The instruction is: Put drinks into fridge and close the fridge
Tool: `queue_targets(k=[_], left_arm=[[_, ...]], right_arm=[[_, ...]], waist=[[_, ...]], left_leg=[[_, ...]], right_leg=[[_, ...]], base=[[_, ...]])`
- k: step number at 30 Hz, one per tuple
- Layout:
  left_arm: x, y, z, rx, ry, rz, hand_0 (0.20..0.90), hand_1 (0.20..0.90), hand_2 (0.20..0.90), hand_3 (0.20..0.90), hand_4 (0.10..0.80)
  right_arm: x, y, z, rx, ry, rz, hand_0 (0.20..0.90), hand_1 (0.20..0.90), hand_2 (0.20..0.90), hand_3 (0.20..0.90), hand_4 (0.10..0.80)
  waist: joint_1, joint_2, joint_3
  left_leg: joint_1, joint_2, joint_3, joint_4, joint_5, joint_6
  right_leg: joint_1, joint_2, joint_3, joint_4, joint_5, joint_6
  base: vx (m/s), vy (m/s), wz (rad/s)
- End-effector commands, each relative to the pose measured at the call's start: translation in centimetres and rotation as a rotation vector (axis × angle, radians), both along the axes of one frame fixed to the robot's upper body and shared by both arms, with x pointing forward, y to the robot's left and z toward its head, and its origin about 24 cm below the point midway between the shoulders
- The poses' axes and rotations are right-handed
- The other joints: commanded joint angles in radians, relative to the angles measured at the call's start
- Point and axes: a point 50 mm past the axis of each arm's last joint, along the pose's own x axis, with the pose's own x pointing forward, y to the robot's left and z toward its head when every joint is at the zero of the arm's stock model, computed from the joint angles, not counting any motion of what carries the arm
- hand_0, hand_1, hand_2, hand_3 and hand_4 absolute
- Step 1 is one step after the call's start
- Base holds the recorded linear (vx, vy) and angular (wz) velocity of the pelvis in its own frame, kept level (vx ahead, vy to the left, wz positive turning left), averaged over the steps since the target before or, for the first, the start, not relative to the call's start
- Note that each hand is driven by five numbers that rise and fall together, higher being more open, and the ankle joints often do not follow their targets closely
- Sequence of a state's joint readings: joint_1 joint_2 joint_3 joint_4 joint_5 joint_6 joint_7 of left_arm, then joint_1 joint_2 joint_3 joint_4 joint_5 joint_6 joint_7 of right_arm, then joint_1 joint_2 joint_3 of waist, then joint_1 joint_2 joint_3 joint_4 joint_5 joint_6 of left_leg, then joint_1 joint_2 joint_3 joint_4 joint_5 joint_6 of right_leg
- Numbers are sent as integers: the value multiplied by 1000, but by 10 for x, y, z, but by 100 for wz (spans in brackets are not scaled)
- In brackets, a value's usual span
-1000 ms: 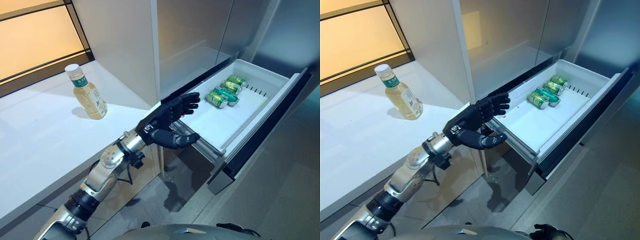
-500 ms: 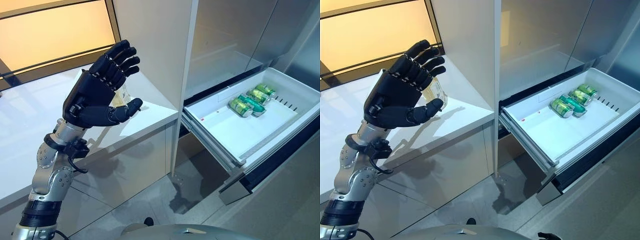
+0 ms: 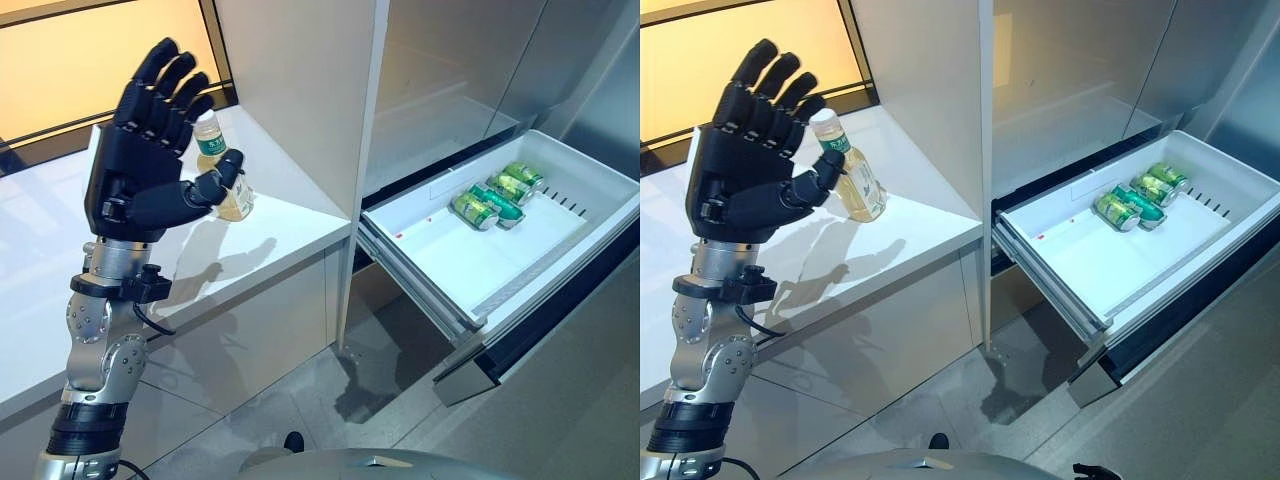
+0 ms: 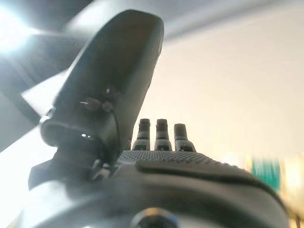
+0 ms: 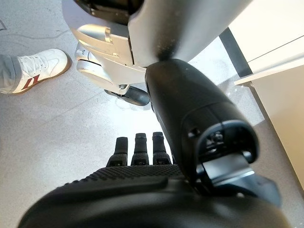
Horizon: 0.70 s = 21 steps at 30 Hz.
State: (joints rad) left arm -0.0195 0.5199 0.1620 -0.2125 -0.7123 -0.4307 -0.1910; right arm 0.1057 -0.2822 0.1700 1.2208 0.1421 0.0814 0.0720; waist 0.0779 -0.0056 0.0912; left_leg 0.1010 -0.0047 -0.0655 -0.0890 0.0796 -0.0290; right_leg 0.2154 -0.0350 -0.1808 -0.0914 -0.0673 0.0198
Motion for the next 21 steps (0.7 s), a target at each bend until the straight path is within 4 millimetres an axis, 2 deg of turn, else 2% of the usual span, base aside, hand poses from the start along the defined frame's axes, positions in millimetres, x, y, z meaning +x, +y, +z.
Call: queue_targets(k=[1,14,21], left_arm=[[-16,11,38,59,-262,149,900,900,900,900,800],[11,29,13,97,34,383,900,900,900,900,800],[24,27,6,111,154,380,900,900,900,900,800]], right_arm=[[11,11,-2,41,-27,-22,900,900,900,900,800],[16,7,0,38,-11,-15,900,900,900,900,800],[17,7,0,35,-5,-12,900,900,900,900,800]], waist=[[4,-6,-17],[-11,2,-29],[-17,5,-33]], left_leg=[[26,-54,-28,2,-110,49],[34,-51,-17,2,-108,46],[36,-50,-13,2,-107,47]], right_leg=[[-74,9,27,28,55,25],[-69,14,38,23,60,29],[-68,15,42,21,61,30]], base=[[0,0,0],[5,-2,-1],[0,0,0]])
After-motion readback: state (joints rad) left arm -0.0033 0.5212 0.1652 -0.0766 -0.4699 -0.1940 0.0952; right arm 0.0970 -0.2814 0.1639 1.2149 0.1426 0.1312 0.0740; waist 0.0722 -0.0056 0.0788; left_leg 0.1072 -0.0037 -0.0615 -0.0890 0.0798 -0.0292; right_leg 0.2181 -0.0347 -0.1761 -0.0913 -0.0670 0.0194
